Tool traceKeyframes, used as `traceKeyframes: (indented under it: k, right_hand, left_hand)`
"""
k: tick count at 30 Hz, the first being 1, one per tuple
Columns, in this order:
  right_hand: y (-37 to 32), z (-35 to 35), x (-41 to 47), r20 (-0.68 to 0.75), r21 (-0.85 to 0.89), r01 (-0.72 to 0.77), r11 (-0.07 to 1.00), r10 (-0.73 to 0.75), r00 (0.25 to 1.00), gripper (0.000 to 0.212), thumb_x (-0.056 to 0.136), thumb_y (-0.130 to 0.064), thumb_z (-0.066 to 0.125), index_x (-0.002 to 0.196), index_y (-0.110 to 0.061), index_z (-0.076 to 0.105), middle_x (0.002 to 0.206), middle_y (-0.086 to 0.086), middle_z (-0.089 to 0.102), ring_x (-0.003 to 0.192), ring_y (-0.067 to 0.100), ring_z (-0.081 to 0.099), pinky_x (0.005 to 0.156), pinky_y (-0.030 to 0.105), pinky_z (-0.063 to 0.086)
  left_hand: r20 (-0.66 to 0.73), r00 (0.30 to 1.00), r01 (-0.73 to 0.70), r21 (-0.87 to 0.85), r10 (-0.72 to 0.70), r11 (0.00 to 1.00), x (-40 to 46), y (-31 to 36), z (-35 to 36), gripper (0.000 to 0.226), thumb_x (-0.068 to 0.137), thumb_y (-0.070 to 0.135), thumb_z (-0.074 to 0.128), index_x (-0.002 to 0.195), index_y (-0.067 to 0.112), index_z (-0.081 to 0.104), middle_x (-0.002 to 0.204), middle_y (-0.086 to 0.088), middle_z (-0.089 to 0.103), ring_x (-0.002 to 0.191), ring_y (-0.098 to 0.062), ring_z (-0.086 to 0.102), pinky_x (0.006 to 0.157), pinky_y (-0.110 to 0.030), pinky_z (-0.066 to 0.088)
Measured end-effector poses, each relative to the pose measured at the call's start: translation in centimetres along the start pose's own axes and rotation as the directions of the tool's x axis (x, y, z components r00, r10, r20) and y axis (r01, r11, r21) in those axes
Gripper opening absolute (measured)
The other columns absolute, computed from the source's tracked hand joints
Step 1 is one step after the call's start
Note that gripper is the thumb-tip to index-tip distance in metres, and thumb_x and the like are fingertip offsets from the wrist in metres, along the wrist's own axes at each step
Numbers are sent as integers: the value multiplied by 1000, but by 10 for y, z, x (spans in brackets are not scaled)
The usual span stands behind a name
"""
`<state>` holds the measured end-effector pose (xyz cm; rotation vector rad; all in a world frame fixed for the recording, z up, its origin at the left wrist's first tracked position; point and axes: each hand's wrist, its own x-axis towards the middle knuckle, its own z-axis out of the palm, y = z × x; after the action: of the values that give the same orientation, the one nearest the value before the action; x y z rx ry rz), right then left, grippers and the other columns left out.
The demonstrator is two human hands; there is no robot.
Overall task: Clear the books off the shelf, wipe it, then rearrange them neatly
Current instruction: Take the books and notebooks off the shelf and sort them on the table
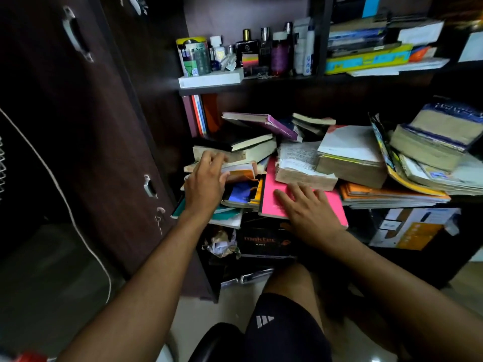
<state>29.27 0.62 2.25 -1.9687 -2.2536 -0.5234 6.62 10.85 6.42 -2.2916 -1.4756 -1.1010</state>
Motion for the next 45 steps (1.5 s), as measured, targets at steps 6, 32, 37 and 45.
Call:
traceKeyframes:
  k: [6, 32, 37, 45]
  right_hand:
    - [-12, 1, 34, -17, 14, -17, 1000, 18, 1000, 64, 95, -49, 55, 147, -21, 32, 145, 14, 45, 126, 36, 46, 98, 52, 43]
    - [39, -64, 25, 150, -26, 218, 976, -212, 966, 36, 106, -29, 44, 140, -18, 48, 120, 11, 65, 100, 30, 66, 74, 36, 53]
    - [28, -49, 12, 106, 49, 154, 987, -159, 982, 45, 105, -34, 48, 146, -19, 40, 132, 11, 58, 114, 30, 61, 92, 42, 56]
    - [28, -34, 20, 17, 170, 34, 985, -37, 999, 66, 95, -50, 61, 147, -24, 31, 135, 10, 54, 115, 29, 60, 91, 41, 57]
  left_hand:
    - [-69, 996, -48, 55, 52, 997, -11, -15, 10, 9, 94, 14, 64, 102, 18, 61, 104, -5, 48, 78, -26, 58, 50, -35, 41]
    - [164, 985, 30, 145, -54, 989, -72, 18, 41, 43, 84, 26, 81, 123, 17, 66, 122, -10, 43, 108, -29, 52, 72, -42, 55]
    - [71, 997, -6, 103, -1, 995, -56, 17, 34, 15, 92, 26, 72, 101, 17, 66, 110, -4, 41, 98, -24, 50, 53, -37, 51]
    - [-102, 906, -416, -45, 410, 908, -64, 55, 20, 21, 99, 29, 58, 94, 10, 65, 102, -5, 53, 91, -25, 58, 41, -39, 51]
